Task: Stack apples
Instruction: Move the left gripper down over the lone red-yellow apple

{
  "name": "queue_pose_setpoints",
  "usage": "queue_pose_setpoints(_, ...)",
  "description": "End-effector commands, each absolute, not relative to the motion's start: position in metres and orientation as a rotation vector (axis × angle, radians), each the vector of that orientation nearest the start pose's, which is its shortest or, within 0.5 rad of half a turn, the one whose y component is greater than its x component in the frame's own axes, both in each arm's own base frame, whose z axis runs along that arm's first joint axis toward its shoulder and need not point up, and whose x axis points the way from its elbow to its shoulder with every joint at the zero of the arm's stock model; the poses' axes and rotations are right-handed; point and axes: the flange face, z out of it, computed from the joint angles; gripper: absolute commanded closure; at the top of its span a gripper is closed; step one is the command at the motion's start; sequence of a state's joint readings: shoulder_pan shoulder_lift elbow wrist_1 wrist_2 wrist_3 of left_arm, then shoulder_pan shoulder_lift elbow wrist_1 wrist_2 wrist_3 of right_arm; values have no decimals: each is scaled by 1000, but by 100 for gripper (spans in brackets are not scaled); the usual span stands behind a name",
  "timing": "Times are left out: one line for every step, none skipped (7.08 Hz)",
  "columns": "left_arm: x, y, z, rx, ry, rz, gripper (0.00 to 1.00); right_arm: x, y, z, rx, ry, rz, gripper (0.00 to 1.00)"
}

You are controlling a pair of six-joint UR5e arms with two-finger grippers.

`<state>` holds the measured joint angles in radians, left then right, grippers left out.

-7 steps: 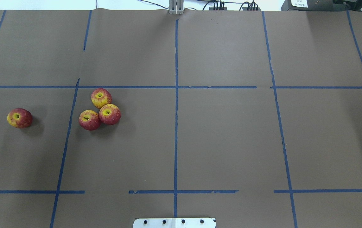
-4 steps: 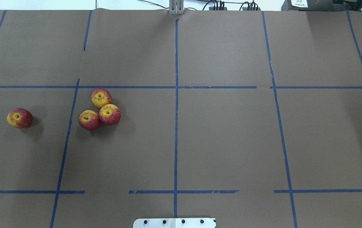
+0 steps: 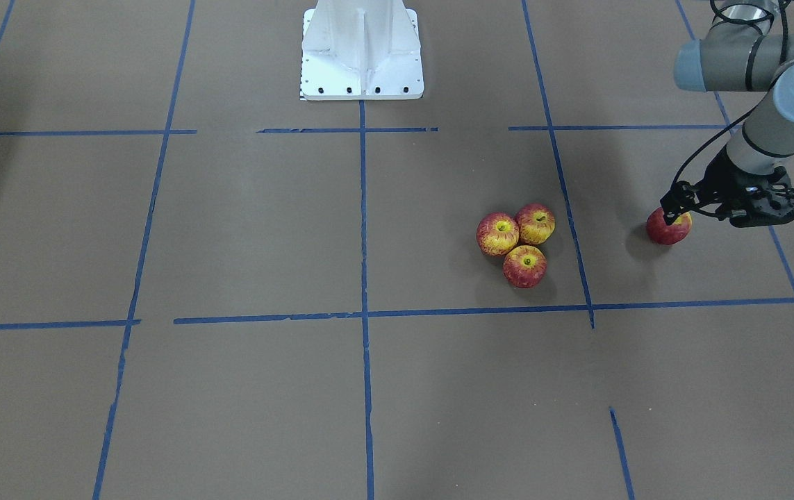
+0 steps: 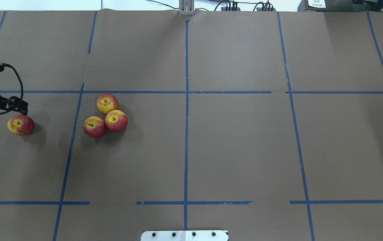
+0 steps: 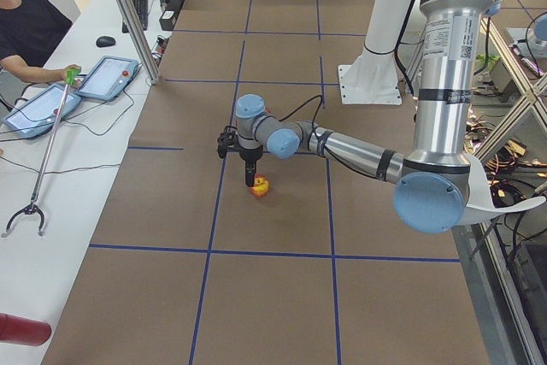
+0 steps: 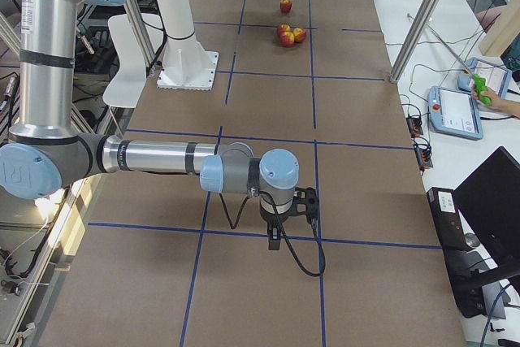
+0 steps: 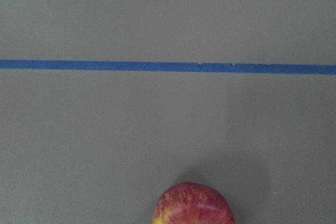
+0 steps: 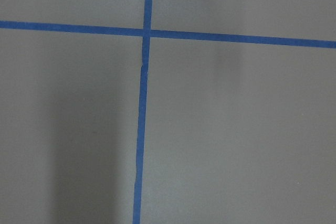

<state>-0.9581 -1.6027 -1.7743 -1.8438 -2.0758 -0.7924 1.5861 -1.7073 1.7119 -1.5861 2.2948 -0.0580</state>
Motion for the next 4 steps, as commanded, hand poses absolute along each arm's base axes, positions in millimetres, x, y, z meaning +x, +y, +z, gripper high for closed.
queue_pose_setpoints(239, -475, 530, 70, 665, -42, 0, 74, -432, 657, 16, -724, -37, 0)
queue_pose_setpoints(245, -475, 540, 49, 656, -39, 0, 74, -432, 657, 18, -724, -38, 0)
queue_pose_setpoints(249, -475, 545, 39, 653, -38, 0, 74, -432, 657, 16, -724, -37, 0)
queue_pose_setpoints(258, -471, 552, 24, 645, -24, 0, 74, -432, 657, 16, -724, -37, 0)
